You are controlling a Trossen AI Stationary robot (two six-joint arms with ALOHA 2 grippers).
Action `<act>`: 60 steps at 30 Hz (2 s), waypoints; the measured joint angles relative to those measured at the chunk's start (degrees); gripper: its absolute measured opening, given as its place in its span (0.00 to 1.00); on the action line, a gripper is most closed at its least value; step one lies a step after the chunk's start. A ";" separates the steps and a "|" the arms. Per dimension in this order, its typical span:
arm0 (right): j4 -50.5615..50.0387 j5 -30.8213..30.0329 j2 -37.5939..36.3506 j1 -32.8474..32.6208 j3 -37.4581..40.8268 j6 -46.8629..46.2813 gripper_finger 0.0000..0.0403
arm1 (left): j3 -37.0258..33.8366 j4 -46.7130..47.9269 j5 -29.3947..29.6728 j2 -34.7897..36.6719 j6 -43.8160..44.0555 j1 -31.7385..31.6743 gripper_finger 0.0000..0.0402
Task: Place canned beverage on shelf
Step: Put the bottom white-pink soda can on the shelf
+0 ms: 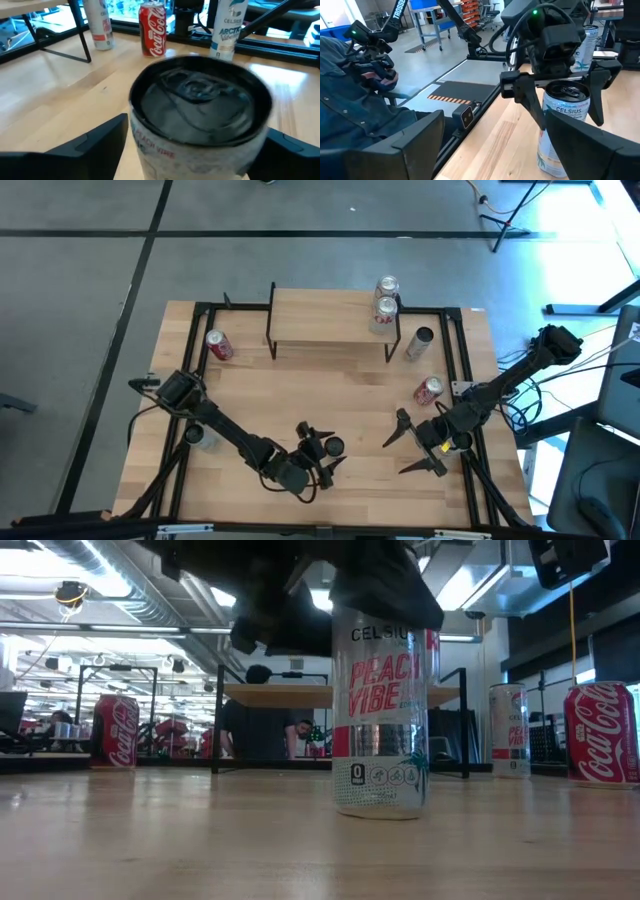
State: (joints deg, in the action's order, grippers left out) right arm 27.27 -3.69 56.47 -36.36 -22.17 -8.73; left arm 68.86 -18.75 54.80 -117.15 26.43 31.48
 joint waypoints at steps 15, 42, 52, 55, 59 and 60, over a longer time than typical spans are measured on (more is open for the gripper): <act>-0.73 -4.63 0.00 0.00 -2.11 5.19 0.83 | 6.11 0.08 -6.35 1.69 -20.19 -2.31 0.54; -12.06 -17.76 -0.04 5.52 -6.78 9.09 0.83 | 19.42 18.88 -53.10 15.87 -35.93 -46.30 0.54; -15.09 -17.74 0.00 13.34 -6.75 8.81 0.83 | 29.05 19.78 -62.75 8.93 -38.44 -56.65 0.54; -15.92 -17.10 0.00 15.67 -6.75 8.96 0.83 | 29.66 18.95 -64.18 6.83 -38.75 -59.70 0.54; -16.04 -14.35 0.00 19.23 -6.75 9.68 0.83 | 29.71 17.39 -70.02 4.51 -36.64 -62.87 0.54; -16.11 -13.64 0.00 20.13 -6.75 10.27 0.83 | 29.77 16.76 -71.24 3.91 -35.92 -63.45 0.54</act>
State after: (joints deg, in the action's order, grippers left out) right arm 11.16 -17.33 56.47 -16.23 -28.93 1.54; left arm 98.63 -1.99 -16.44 -113.24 -9.48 -31.97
